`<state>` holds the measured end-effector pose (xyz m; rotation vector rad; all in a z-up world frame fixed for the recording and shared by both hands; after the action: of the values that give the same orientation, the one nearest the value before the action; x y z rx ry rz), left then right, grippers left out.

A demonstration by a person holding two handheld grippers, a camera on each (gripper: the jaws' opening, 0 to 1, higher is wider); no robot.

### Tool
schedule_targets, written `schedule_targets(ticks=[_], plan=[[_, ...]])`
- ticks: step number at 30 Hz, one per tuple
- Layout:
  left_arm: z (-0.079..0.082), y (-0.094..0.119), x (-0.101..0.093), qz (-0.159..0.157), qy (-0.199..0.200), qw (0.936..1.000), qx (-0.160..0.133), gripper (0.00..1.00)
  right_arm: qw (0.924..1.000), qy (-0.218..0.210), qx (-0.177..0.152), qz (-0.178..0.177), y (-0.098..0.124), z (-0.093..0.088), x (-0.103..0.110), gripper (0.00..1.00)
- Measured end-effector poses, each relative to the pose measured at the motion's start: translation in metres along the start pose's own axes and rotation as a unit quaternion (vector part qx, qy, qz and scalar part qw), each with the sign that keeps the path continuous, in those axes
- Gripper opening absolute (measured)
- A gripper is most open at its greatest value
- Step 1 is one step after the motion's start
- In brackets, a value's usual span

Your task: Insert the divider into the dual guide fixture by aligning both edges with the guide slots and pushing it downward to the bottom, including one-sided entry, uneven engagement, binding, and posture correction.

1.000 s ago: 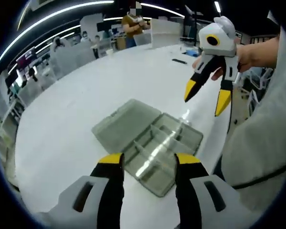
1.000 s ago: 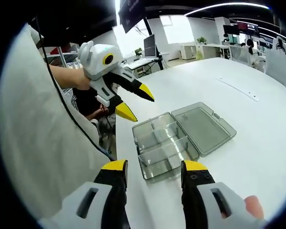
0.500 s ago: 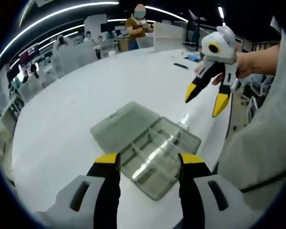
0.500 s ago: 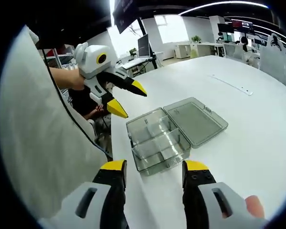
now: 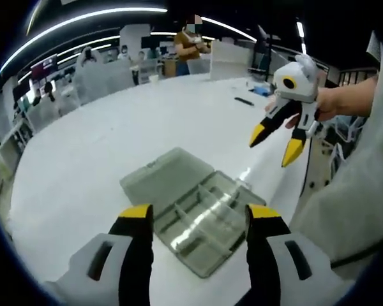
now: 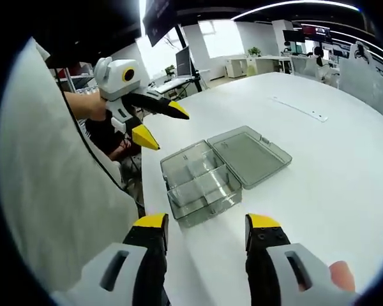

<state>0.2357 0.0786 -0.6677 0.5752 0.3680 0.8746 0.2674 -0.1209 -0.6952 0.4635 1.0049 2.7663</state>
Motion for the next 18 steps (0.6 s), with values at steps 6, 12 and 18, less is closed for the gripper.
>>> schedule_targets(ticks=[6, 12, 18], plan=[[0.003, 0.001, -0.003, -0.002, 0.01, 0.9999, -0.01, 0.61, 0.9999, -0.009, 0.0, -0.01, 0.006, -0.005, -0.006, 0.46], [0.003, 0.002, -0.004, -0.003, 0.012, 0.9999, -0.012, 0.64, 0.9996, -0.015, 0.002, -0.022, 0.012, -0.01, -0.014, 0.47], [0.006, 0.003, -0.005, -0.005, 0.014, 0.9998, -0.015, 0.67, 0.9992, -0.02, 0.003, -0.034, 0.02, -0.014, -0.02, 0.47]])
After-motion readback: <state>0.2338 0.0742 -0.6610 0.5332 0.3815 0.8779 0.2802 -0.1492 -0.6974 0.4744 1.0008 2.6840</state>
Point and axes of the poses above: the point that each gripper's makers call its tool centre point, and the gripper's own axes: y roughly backward along the fingers, x roughly to its left, z roughly out of its top, the point moved 4 cm from there along y, roughly backward along the fingers, and after that the axes turned 2 degrees about -z, right-handed, at the moved point
